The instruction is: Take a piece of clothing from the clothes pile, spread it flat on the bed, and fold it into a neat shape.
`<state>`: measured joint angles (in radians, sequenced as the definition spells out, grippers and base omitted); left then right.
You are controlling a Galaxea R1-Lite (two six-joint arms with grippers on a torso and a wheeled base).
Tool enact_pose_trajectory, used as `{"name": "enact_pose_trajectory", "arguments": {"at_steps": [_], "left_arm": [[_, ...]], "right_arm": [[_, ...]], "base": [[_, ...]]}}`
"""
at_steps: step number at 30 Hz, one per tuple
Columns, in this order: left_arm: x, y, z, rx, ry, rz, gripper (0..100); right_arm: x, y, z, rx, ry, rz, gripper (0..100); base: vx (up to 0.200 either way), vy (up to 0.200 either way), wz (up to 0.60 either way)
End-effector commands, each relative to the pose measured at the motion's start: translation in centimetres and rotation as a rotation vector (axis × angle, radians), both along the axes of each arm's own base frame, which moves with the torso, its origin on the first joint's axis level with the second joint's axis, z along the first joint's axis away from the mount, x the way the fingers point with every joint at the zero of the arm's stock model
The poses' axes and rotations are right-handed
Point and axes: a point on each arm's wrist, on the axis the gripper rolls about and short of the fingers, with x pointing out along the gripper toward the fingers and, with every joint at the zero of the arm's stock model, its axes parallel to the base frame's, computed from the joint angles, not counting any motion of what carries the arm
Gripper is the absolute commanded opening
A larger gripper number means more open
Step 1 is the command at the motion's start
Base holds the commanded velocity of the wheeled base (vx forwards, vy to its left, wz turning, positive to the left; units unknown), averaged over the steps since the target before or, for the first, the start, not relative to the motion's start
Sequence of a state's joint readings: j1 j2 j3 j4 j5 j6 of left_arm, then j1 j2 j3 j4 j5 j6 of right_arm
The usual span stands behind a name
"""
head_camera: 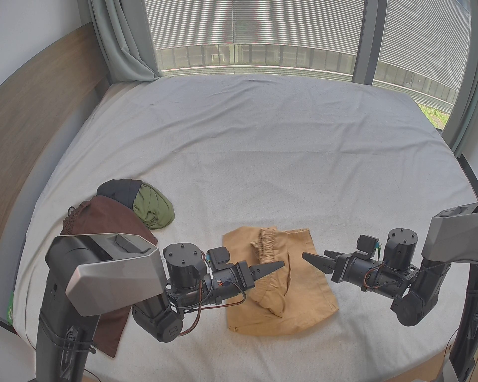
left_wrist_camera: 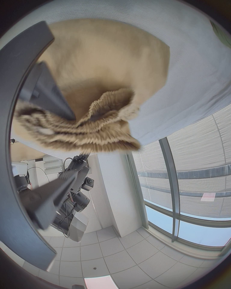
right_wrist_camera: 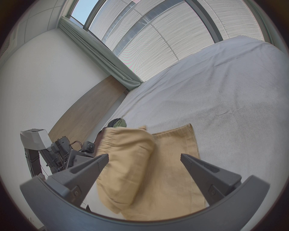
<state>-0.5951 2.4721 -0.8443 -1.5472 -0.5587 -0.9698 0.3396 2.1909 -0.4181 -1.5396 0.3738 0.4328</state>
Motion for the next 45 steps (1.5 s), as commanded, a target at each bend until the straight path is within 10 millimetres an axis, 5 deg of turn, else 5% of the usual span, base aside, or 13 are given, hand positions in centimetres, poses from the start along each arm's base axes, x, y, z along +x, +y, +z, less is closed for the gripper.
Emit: {"name": "enact_pose_trajectory", "arguments": {"at_steps": [1, 14, 23, 33, 45], "left_arm": [[0.0, 0.0, -0.3, 0.006, 0.001, 0.000, 100], [0.4, 1.1, 0.9, 0.028, -0.081, 0.064, 100], [0.5, 4.5, 2.7, 0.048, -0.105, 0.137, 100], [0.3, 8.3, 2.0, 0.142, -0.134, 0.202, 100], [-1.1, 13.6, 5.7, 0.172, -0.227, 0.283, 100]], "right_arm": [[0.1, 0.0, 0.0, 0.000, 0.000, 0.000, 100], [-0.2, 0.3, -0.4, -0.006, 0.016, 0.011, 100], [-1.3, 1.0, -1.3, -0.021, 0.065, 0.047, 100], [-2.3, 1.4, -3.4, -0.062, 0.145, 0.073, 100], [-4.1, 1.0, -5.5, -0.116, 0.252, 0.089, 100]], "base": [[0.000, 0.000, 0.00], [0.000, 0.000, 0.00], [0.000, 0.000, 0.00], [0.000, 0.000, 0.00], [0.000, 0.000, 0.00]]}}
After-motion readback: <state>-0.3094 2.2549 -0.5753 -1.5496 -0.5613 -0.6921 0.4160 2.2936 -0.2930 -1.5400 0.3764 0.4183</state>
